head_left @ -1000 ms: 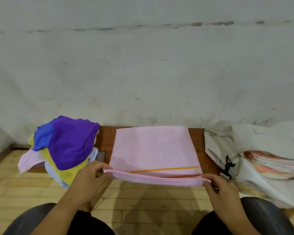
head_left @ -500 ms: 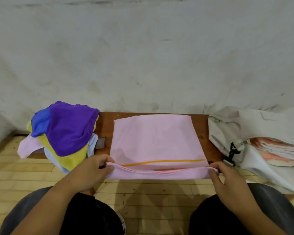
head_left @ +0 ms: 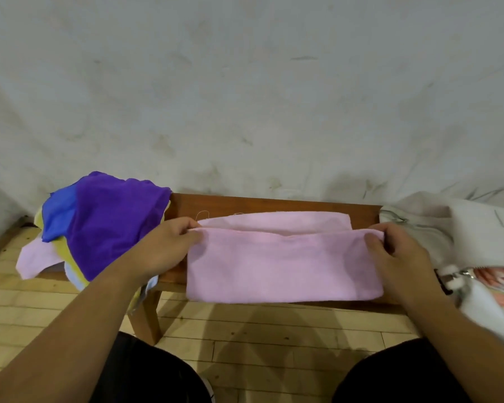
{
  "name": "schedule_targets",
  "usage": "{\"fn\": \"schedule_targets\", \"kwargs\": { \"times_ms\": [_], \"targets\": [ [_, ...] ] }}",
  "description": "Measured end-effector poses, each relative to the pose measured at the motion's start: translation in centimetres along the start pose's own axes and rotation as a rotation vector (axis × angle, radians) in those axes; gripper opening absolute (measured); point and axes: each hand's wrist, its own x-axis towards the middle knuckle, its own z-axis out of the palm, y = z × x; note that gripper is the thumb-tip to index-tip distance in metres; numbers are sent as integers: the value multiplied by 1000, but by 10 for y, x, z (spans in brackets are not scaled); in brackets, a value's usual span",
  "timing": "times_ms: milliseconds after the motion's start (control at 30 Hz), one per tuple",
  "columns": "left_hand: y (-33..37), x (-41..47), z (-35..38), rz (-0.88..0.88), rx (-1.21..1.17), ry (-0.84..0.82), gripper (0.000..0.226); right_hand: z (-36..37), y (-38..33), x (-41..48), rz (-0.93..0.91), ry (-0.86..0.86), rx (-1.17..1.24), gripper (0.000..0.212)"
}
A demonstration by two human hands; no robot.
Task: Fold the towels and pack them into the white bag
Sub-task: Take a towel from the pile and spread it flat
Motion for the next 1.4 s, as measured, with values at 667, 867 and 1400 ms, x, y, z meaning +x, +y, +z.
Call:
{"fn": "schedule_targets", "kwargs": {
  "times_ms": [667, 867, 1400],
  "targets": [
    [-20, 64, 32, -50, 112, 43, 17, 48, 28, 53, 151, -61, -70, 15],
    [-11, 66, 21, -25, 23, 228, 11, 40, 18, 80, 117, -29, -39, 16],
    [-20, 118, 51, -184, 104, 440, 9, 65, 32, 127, 219, -13, -128, 13]
  ]
}}
